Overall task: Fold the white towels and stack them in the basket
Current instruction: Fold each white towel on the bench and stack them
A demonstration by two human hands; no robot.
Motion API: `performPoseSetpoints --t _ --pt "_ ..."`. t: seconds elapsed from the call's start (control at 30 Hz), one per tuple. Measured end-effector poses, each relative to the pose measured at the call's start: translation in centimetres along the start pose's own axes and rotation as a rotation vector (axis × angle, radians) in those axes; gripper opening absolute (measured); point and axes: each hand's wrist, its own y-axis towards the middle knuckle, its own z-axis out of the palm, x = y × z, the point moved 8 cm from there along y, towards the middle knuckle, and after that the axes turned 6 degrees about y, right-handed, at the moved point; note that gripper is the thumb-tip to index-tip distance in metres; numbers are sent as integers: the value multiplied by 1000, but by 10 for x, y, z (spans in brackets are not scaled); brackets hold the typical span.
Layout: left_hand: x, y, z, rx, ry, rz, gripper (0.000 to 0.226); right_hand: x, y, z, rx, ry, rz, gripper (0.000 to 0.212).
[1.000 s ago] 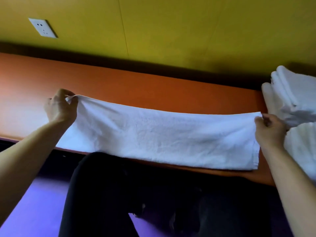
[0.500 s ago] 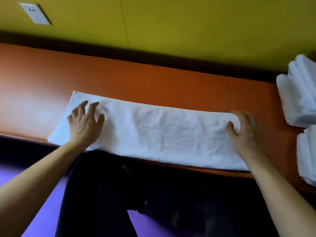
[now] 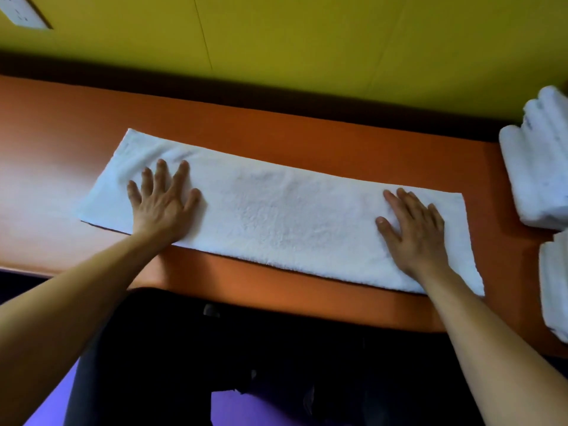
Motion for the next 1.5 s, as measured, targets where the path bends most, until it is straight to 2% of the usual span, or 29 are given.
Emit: performPoseSetpoints --t 0.3,0.43,0.53,0.7,0.87,0.93,1.0,1.1,1.17,1.27,1.5 --pt "-21 -16 -9 -21 -38 -2 61 -1 10 -1 15 1 -6 62" --pt "-90 -66 -11 2 -66 181 75 -2 0 -8 -10 56 9 58" --pt "-153 -103 -6 28 -61 316 75 -17 -15 -19 -47 56 59 56" --pt "-260 -154 -2 8 -58 568 68 -73 -40 -44 -51 73 285 55" --pt "-351 -192 0 43 -8 768 73 -106 -52 -75 -116 38 457 47" --pt "-379 -203 -6 -11 4 829 71 -118 -52 -77 -94 110 560 54" --pt "-404 -215 -15 -132 12 899 59 -127 -52 -73 -53 184 633 63" --pt "-424 -221 -25 -208 -17 923 32 -132 -49 -61 5 258 705 72" --pt "-433 -222 -29 -245 -20 932 22 -133 -48 -51 66 307 749 74" --pt "-436 -223 -35 -303 -29 942 22 -135 -46 -44 119 426 779 69" --pt "-434 -233 -34 -273 -216 856 22 -154 -50 -54 110 774 837 57"
